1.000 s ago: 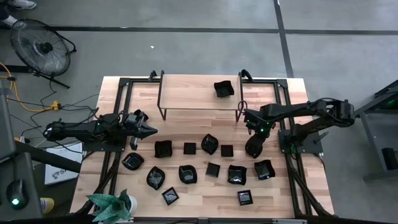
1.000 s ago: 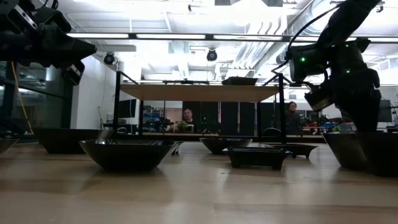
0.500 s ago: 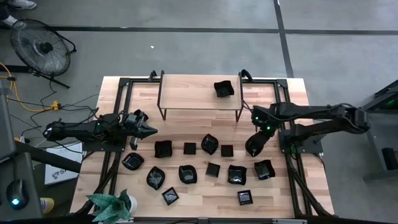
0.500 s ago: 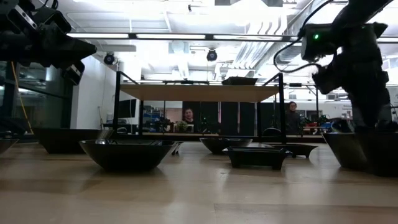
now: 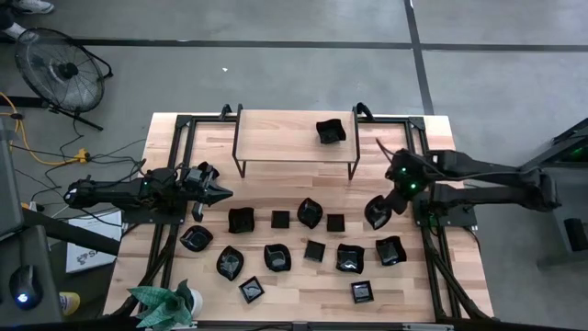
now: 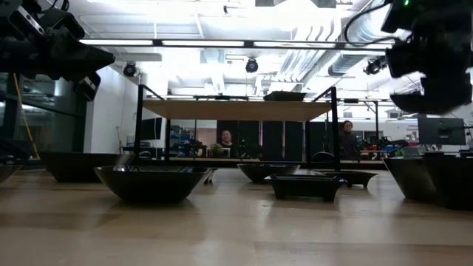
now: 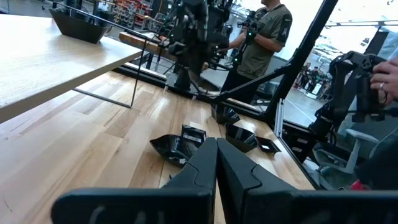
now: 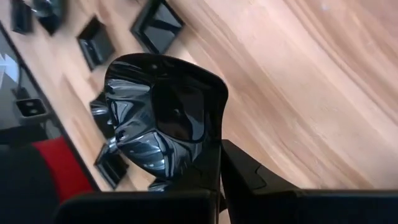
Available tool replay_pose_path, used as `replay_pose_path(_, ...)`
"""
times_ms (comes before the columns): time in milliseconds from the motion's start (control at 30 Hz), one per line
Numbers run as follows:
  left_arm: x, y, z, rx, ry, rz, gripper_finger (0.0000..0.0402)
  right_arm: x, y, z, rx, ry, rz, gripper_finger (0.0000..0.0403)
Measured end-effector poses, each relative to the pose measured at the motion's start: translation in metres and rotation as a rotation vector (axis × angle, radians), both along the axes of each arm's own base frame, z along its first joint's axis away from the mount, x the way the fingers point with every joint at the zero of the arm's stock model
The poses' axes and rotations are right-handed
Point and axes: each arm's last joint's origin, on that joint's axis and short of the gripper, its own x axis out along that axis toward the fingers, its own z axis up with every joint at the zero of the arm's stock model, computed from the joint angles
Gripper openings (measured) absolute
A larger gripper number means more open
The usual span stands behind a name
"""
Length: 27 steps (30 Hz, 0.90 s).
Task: Pick & Place Mini shaped plates
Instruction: Put the leaf-shaped plate on the shelf
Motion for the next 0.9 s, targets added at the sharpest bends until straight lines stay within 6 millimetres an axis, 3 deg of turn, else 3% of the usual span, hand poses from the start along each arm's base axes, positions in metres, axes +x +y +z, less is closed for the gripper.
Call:
replay_pose_path(200, 0.000, 0.000, 0.000, 0.000, 0.000, 0.000, 0.0001, 0.000, -0.001, 0.031, -0.068, -0.046, -0.002, 0.0000)
replay_pose_path(467, 0.000, 0.000, 0.000, 0.000, 0.000, 0.000, 0.0001, 0.016, -0.006, 0.064, -0.122, -0.116, 0.045, 0.0000)
replay_pose_path(700, 0.000, 0.000, 0.000, 0.000, 0.000, 0.000, 0.0001, 0.046, -0.017, 0.096, -0.212, -0.139, 0.075, 0.0000)
replay_pose_path(900, 0.000, 0.000, 0.000, 0.000, 0.000, 0.000, 0.0001, 0.080, -0.040, 0.121, -0.258, -0.160, 0.065, 0.0000)
